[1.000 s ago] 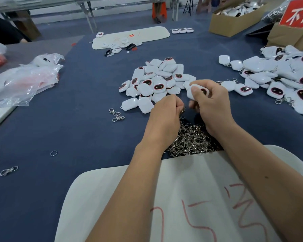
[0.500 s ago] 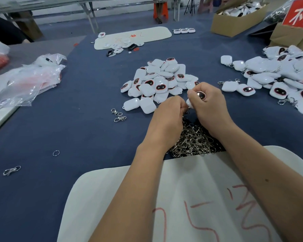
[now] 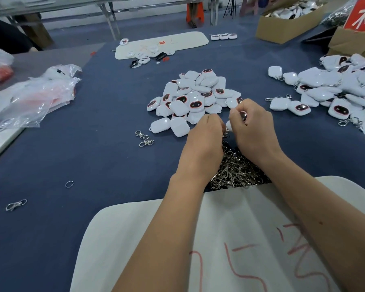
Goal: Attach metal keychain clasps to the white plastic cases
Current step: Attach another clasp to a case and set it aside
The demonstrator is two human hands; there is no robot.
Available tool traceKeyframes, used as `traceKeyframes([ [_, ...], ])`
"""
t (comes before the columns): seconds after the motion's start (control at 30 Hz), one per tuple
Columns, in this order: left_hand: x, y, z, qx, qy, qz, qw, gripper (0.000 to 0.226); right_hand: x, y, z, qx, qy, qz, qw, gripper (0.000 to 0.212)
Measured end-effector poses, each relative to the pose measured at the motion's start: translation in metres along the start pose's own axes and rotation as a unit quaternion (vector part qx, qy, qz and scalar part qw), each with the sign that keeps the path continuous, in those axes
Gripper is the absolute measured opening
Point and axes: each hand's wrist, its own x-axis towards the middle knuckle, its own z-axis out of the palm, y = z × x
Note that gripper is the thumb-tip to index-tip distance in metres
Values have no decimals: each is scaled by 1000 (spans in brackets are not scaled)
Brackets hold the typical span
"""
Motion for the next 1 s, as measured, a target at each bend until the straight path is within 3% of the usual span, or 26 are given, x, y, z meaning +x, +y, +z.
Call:
traceKeyframes([
  [0.2,-1,4,0,-4,6,35,999,27,-3,-2,1,-19,39,12,999,22],
  [0.4,3,0,4,-84,42,37,995,15,-1,-3,-1,35,45,70,996,25],
  [0.67,3,-2,3,-170,60,22,983,15,2,-3,-2,124,37,150,980,28],
  [1.0,5,-7,1,-151,105,42,982,14,0,-6,-4,155,16,158,975,24],
])
